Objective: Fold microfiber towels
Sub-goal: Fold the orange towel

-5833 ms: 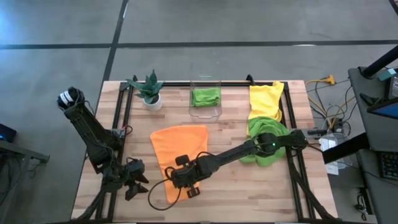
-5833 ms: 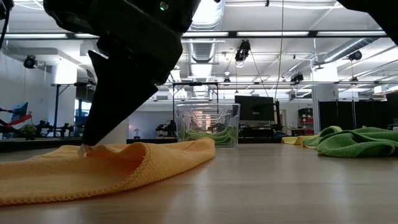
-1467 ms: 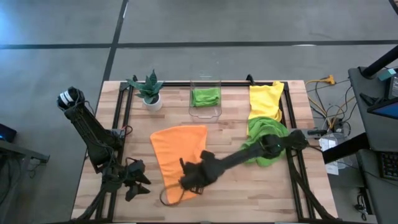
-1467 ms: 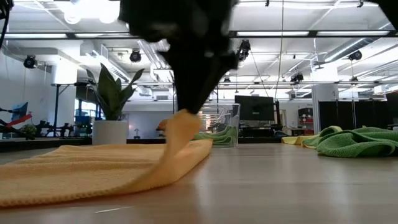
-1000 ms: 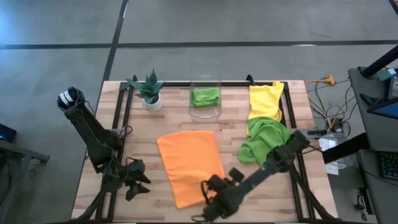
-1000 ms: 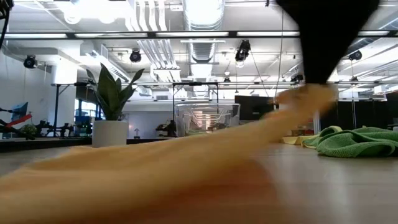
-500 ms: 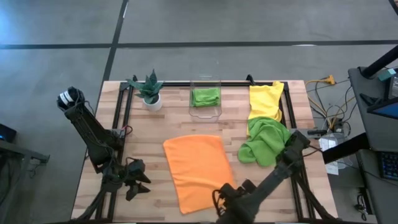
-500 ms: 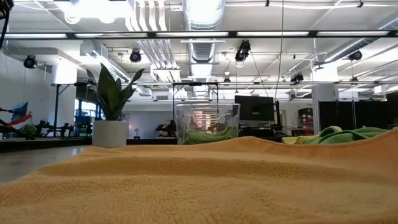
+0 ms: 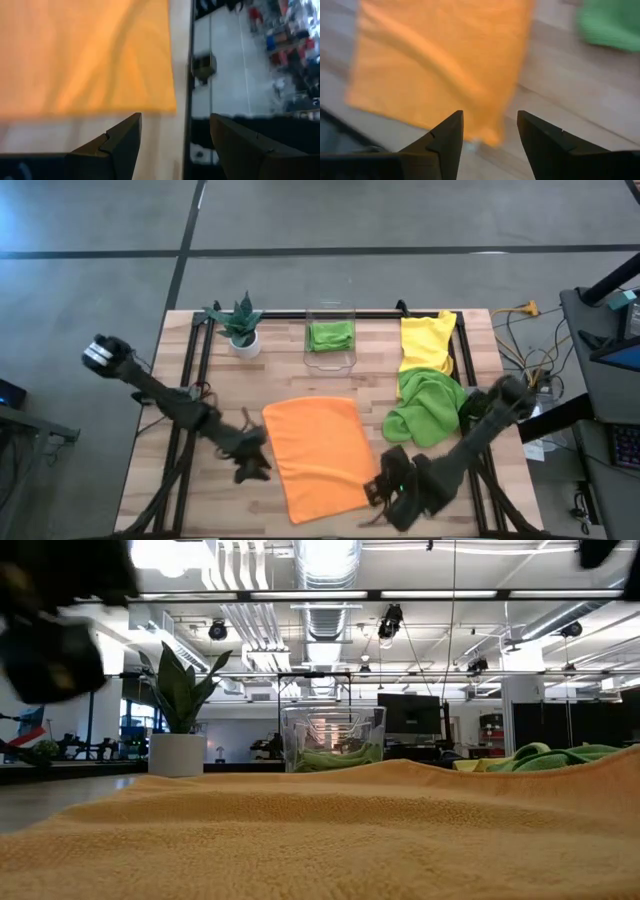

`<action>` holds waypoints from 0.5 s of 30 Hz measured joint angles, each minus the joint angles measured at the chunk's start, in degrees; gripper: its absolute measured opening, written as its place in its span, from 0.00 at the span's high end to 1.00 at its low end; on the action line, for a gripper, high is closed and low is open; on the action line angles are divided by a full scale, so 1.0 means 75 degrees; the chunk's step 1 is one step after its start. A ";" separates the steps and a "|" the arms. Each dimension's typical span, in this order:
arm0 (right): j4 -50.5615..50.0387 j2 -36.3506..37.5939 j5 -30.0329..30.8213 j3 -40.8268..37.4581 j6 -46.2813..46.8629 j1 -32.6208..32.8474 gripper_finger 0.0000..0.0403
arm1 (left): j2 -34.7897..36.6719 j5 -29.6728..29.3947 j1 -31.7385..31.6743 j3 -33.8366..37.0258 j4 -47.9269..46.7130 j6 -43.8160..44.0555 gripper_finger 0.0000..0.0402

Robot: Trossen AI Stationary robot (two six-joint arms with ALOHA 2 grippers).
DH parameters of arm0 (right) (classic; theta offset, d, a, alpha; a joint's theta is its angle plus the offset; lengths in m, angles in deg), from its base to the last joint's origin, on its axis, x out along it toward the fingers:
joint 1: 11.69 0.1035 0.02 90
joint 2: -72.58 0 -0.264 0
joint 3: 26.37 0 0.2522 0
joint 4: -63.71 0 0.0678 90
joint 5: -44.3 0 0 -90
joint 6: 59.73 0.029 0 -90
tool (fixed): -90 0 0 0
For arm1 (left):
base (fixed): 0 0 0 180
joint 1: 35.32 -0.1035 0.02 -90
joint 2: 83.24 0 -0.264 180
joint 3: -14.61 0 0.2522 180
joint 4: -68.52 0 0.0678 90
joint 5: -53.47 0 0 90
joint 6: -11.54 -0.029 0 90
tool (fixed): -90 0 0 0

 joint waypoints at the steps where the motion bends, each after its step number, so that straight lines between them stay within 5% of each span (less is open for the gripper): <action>1: 0.0775 0.0314 0.0023 -0.0566 -0.0173 -0.0130 0.55 | -0.0290 0.0069 -0.0327 -0.0002 0.0238 -0.0097 0.46; 8: 0.3103 0.1929 0.0434 -0.3350 -0.0789 -0.1269 0.56 | -0.2347 0.0433 -0.1432 -0.0644 0.0538 -0.0694 0.46; 15: 0.3805 0.3022 0.0386 -0.4630 -0.2046 -0.2929 0.59 | -0.3997 0.2340 -0.1510 -0.1072 0.0210 -0.0757 0.46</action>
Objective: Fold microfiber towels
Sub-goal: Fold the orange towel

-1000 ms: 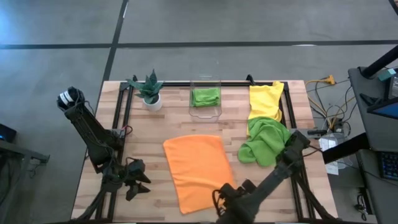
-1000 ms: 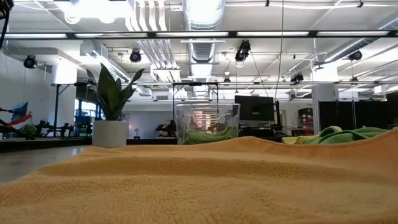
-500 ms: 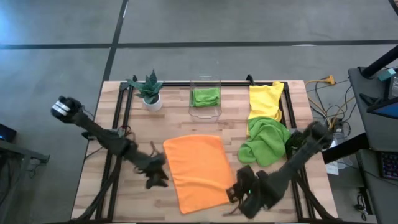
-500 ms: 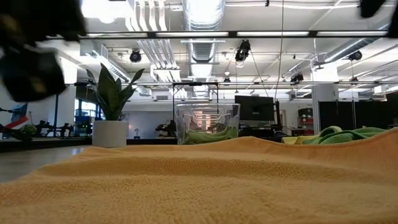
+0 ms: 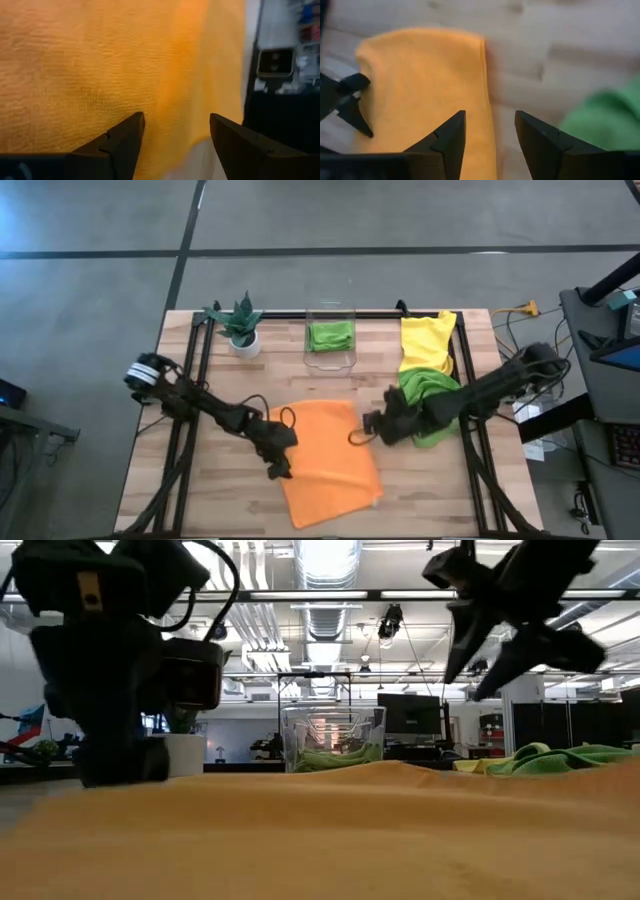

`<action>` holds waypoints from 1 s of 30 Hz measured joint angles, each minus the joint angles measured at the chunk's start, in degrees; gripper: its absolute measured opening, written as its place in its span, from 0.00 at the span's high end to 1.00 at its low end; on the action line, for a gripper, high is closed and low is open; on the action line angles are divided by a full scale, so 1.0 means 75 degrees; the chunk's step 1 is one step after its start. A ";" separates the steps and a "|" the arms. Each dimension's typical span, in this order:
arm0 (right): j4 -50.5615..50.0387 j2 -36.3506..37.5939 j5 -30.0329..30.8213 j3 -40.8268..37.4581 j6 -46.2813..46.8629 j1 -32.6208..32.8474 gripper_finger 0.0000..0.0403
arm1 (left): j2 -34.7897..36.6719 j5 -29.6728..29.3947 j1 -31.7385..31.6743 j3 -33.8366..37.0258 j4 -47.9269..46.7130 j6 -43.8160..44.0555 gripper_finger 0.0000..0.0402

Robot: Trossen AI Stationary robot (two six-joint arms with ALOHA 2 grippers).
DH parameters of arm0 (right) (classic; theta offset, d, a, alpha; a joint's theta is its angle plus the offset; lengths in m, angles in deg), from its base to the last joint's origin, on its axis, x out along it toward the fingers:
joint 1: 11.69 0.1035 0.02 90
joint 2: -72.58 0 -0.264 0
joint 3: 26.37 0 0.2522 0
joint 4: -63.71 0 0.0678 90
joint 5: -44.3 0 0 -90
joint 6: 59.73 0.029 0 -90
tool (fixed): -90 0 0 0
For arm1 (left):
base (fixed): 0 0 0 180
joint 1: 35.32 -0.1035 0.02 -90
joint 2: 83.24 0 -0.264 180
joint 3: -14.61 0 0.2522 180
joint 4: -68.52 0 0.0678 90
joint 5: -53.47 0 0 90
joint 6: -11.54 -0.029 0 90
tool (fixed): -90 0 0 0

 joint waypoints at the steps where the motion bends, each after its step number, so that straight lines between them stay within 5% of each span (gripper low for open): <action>1: 0.0268 0.0111 -0.0013 -0.0091 -0.0446 -0.0218 0.59 | -0.0089 0.0021 -0.0056 0.0019 -0.0462 0.0002 0.46; 7: 0.1993 0.0633 -0.0412 -0.0426 -0.2648 -0.1363 0.61 | 0.0631 -0.0296 -0.0744 0.0040 -0.2833 -0.0569 0.46; 14: 0.3961 -0.0020 -0.3350 -0.0655 -0.5271 -0.2360 0.62 | 0.3130 -0.2097 -0.1345 0.0067 -0.3979 -0.0887 0.46; 22: 0.2980 -0.0771 -0.3140 -0.0661 -0.7161 -0.2523 0.66 | 0.4721 -0.2788 -0.1340 0.0023 -0.3612 0.0181 0.46; 30: 0.3037 -0.1535 -0.3045 -0.0788 -0.6512 -0.2714 0.67 | 0.3673 -0.2766 -0.1335 0.0043 -0.3148 0.0902 0.46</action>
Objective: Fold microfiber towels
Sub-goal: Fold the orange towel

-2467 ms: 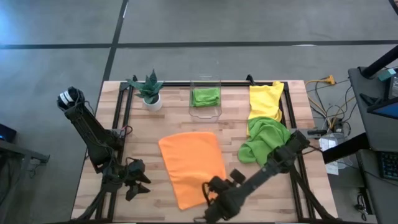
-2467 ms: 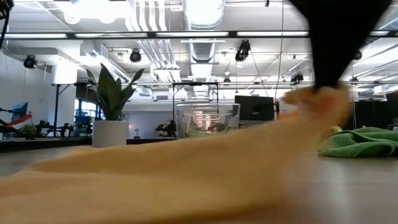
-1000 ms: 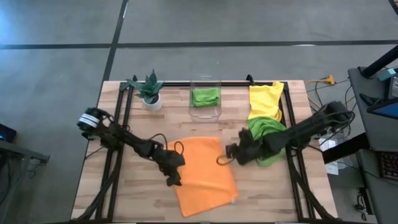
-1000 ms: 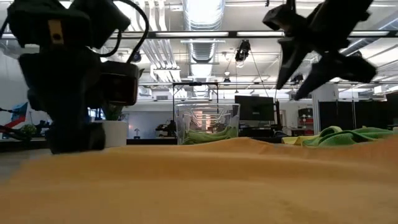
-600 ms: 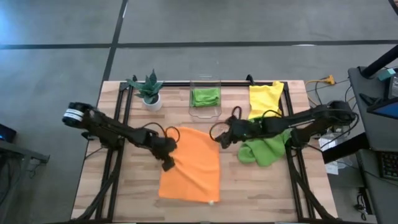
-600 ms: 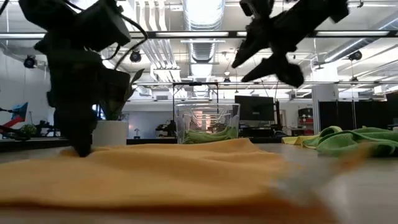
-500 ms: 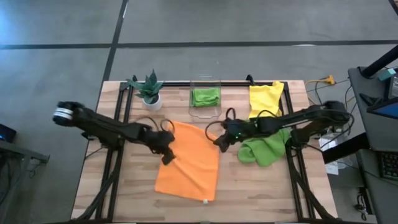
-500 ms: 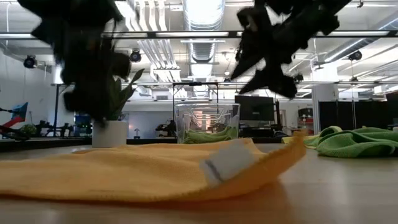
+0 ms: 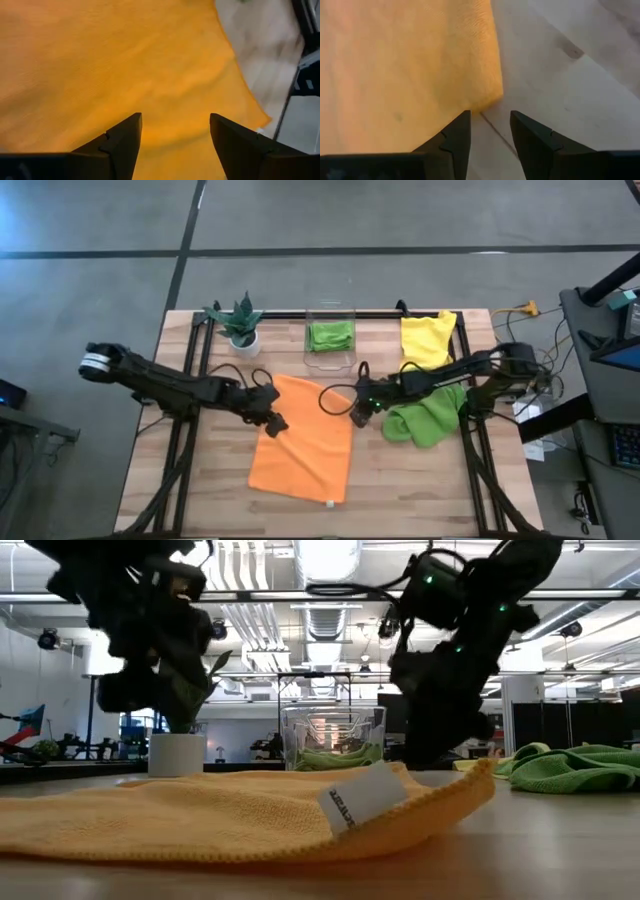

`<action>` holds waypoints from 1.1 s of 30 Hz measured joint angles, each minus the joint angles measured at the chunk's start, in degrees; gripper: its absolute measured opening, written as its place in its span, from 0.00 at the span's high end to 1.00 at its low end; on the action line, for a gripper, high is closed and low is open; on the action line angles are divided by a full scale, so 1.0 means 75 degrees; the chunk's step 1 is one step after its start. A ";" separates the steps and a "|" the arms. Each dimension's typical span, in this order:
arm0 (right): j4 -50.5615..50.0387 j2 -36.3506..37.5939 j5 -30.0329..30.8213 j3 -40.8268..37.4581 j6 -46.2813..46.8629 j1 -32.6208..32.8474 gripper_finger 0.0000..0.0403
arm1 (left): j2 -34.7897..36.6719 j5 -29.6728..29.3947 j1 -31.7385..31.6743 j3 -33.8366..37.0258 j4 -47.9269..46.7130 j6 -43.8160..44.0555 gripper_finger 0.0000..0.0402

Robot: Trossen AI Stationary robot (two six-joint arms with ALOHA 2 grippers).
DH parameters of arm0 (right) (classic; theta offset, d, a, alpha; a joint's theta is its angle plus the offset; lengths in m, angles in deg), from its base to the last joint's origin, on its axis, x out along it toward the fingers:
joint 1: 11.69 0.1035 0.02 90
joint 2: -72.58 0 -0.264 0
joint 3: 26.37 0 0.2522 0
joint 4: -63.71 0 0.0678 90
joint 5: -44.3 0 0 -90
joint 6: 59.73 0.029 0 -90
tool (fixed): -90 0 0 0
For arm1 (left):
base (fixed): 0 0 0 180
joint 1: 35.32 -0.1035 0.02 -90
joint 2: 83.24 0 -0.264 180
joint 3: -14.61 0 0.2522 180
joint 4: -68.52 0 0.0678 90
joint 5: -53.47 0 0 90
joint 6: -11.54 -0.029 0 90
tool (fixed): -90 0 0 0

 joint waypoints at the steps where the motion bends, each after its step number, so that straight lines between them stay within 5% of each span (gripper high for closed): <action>1: 0.0174 -0.0101 -0.0040 0.0043 0.0126 -0.0001 0.67 | -0.0250 0.0021 0.0000 -0.0017 0.0354 -0.0001 0.46; 9: 0.0175 -0.0737 0.0014 0.0903 0.0277 0.0008 0.67 | -0.2451 0.0419 0.0027 -0.0616 0.0884 -0.0010 0.48; 16: 0.0114 -0.0801 0.0641 0.1301 0.0283 -0.0019 0.67 | -0.3575 0.1912 0.0680 -0.1008 0.1004 0.0169 0.79; 20: -0.0143 -0.0995 0.0642 0.1483 0.0320 -0.0068 0.67 | -0.3608 0.1908 0.1168 -0.0993 0.1246 0.0199 0.97; 29: -0.0799 -0.1652 0.0024 0.2027 0.0382 -0.0028 0.67 | -0.3330 0.1721 0.1356 -0.0956 0.1150 -0.0056 0.96; 33: -0.1073 -0.1352 0.0488 0.2097 0.0387 0.0123 0.68 | -0.2866 0.1073 0.1271 -0.0931 0.0572 -0.0414 0.96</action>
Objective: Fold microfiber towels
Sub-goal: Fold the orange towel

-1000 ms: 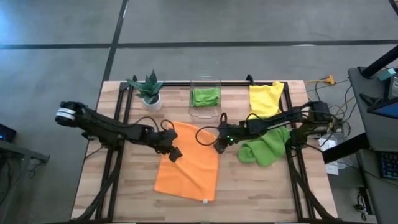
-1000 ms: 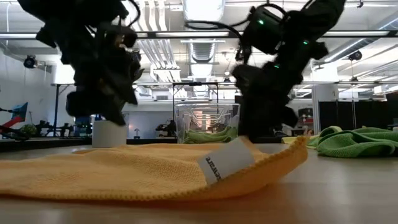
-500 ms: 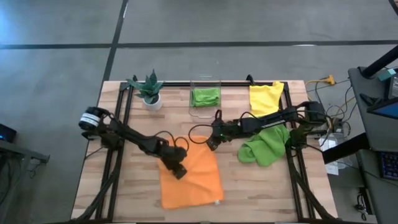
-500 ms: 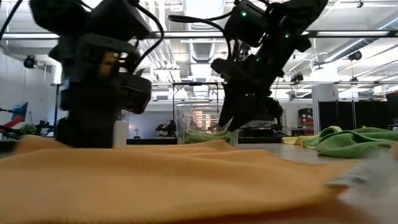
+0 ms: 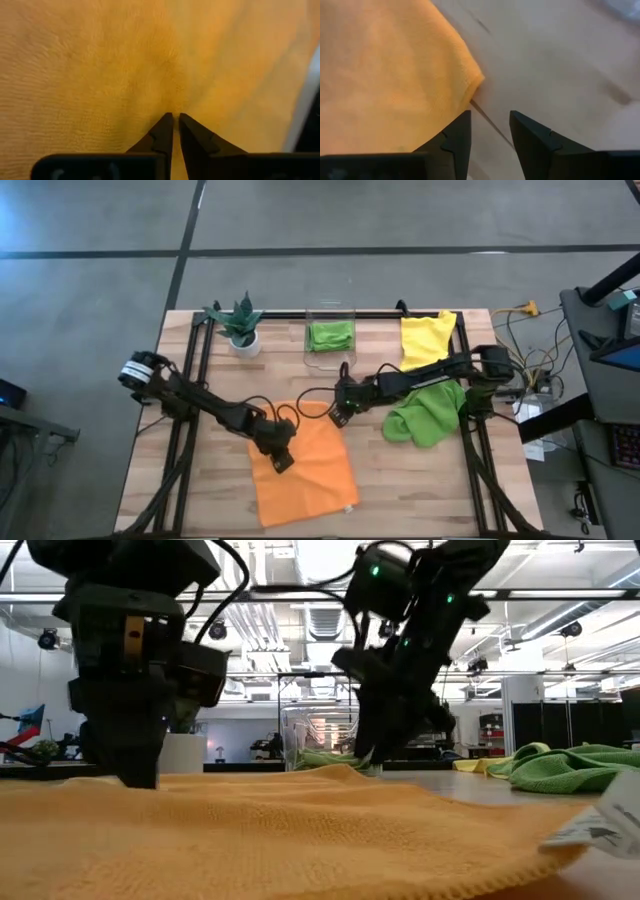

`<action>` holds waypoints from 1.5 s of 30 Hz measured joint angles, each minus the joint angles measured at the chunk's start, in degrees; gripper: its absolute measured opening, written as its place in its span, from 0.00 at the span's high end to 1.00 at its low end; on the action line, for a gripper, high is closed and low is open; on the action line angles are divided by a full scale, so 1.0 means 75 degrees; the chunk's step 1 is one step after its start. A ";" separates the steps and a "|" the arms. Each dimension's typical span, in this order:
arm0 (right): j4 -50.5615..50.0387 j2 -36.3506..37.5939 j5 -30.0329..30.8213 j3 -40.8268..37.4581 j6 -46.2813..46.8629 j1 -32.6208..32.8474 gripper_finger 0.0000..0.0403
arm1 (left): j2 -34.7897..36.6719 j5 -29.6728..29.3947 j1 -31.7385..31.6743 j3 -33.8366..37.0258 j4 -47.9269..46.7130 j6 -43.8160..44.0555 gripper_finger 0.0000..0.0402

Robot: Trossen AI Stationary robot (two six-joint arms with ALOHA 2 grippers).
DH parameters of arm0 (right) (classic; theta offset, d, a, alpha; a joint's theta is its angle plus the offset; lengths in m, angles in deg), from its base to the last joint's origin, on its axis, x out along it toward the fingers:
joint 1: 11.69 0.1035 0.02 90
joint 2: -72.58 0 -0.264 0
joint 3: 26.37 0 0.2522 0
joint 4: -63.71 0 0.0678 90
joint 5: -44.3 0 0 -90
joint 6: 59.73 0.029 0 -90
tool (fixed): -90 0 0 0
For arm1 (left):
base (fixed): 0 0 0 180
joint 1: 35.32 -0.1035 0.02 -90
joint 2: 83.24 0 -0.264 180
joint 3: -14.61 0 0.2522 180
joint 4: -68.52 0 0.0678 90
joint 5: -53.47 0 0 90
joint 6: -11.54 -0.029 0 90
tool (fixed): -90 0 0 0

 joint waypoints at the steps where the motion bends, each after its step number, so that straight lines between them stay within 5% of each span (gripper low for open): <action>1: -0.0073 0.0107 0.0133 0.0000 0.0024 0.0034 0.68 | 0.0110 -0.0133 -0.0026 0.0017 -0.0192 -0.0160 0.96; 12: -0.0259 0.1669 0.0192 -0.0199 -0.1421 0.0910 0.73 | 0.1451 -0.0593 -0.0686 0.0182 -0.1936 -0.1525 0.96; 19: -0.0045 0.2388 0.0143 -0.0736 -0.3006 0.2606 0.74 | 0.3539 -0.1310 0.0970 0.0484 -0.2077 -0.1976 0.96; 23: 0.0510 0.2212 0.0103 -0.0963 -0.3714 0.3600 0.74 | 0.4006 -0.1701 0.2548 0.0988 -0.1933 -0.0856 0.96; 28: 0.1824 0.1343 0.0327 -0.0851 -0.4223 0.4283 0.71 | 0.3567 -0.1865 0.4330 0.1634 -0.0225 0.0798 0.96; 33: 0.1757 0.0250 0.0714 -0.0107 -0.5602 0.4611 0.62 | 0.2499 -0.2009 0.5443 0.1357 0.0317 0.1861 0.96; 39: 0.1272 -0.0903 0.0746 0.0582 -0.6351 0.4795 0.50 | 0.1265 -0.2095 0.6037 0.0598 0.0304 0.2407 0.96; 45: 0.1013 -0.1887 0.1005 0.1478 -0.6831 0.4803 0.49 | 0.0589 -0.2096 0.6154 0.0029 0.0313 0.2387 0.96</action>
